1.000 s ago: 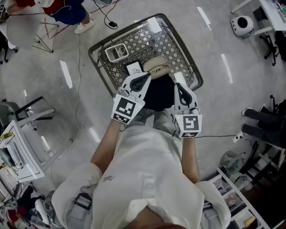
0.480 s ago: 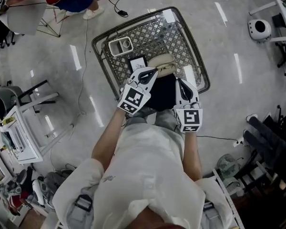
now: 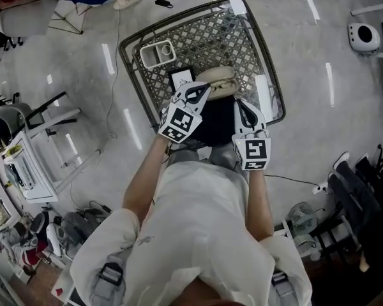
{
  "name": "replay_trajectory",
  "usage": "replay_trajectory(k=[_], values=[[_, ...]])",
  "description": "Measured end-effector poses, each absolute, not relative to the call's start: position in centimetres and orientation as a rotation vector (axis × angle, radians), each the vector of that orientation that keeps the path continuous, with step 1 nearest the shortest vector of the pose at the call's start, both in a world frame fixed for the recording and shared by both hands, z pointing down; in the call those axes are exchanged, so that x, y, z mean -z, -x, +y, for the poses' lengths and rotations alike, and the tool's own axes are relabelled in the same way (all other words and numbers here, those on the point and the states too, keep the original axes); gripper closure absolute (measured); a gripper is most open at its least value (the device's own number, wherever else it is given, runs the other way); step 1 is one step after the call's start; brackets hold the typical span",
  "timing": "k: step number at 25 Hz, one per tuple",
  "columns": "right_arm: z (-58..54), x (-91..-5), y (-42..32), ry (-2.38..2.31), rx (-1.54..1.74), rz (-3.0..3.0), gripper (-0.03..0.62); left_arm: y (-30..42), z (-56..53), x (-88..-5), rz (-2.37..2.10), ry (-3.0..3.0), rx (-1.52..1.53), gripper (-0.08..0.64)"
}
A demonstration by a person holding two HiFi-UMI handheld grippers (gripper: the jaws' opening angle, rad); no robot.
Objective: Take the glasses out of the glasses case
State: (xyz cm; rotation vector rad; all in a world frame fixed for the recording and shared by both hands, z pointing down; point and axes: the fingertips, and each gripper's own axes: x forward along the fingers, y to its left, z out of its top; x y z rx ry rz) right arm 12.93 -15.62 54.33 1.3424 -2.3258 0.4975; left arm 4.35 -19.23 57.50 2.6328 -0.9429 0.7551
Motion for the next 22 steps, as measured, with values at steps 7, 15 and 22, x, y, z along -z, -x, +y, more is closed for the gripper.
replay_trajectory(k=[7,15,22], values=[[-16.3,-57.1,-13.2,-1.297,-0.559,-2.321,0.586,-5.1,-20.0,-61.2,-0.923,-2.572,-0.848,0.546],[-16.8,-59.8,-13.9,-1.269,-0.613,-2.297,0.586,-6.1,-20.5,-64.6,-0.874,-2.548,-0.938,0.546],[-17.4,-61.3,-15.0,-1.262,-0.644,-2.288,0.586,-7.3,-21.2,-67.8,-0.824,-2.521,-1.03,0.546]])
